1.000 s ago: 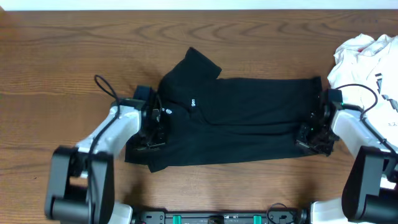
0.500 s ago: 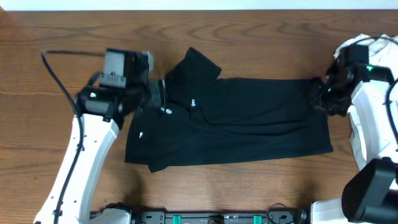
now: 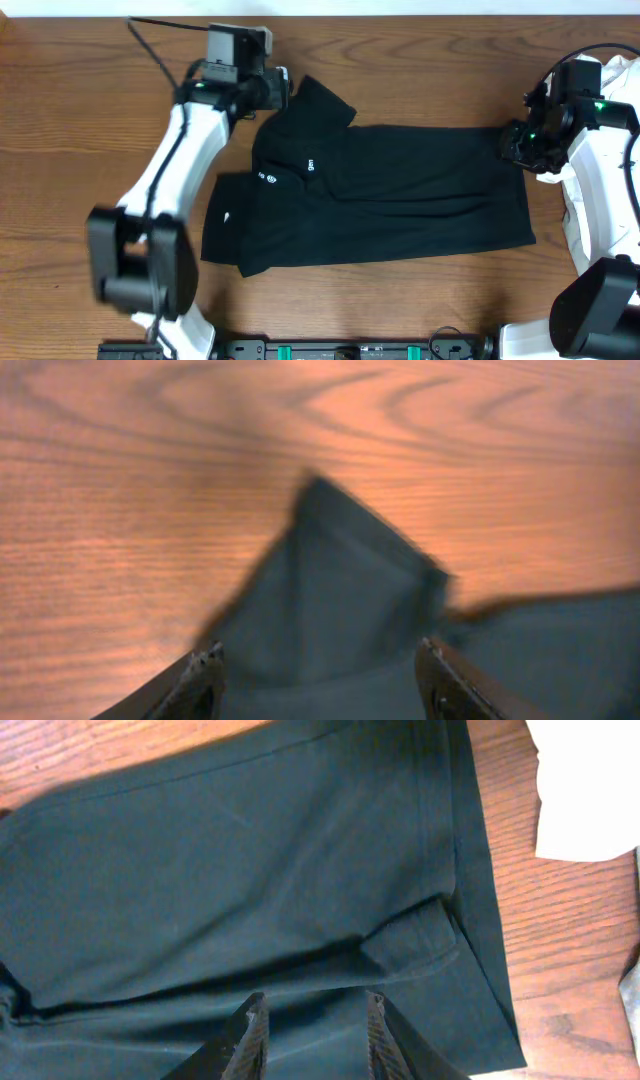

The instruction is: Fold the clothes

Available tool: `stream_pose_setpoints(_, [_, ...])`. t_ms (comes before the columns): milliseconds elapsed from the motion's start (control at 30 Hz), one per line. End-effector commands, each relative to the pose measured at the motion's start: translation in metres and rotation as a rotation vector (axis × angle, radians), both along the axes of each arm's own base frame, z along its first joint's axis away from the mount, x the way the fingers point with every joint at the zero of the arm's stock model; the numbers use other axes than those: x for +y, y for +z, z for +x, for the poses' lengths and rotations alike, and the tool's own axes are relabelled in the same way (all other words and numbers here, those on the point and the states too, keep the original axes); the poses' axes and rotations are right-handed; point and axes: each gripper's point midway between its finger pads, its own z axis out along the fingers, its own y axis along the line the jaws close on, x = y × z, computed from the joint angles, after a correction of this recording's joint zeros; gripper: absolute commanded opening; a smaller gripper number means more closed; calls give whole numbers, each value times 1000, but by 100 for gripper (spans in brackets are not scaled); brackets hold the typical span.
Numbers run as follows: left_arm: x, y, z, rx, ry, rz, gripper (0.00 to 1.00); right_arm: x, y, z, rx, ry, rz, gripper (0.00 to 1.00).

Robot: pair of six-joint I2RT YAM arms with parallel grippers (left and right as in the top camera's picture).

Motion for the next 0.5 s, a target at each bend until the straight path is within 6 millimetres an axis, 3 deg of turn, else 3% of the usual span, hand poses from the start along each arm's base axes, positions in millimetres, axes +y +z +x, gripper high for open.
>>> stream_pose_setpoints(0, [19,-20,18,-19,60,118,63,-4,9,1,-25,24,-6,32])
stream_pose_setpoints(467, [27,-104,24,75,-2,243,62,-4,7,-5,-2,22,-6,33])
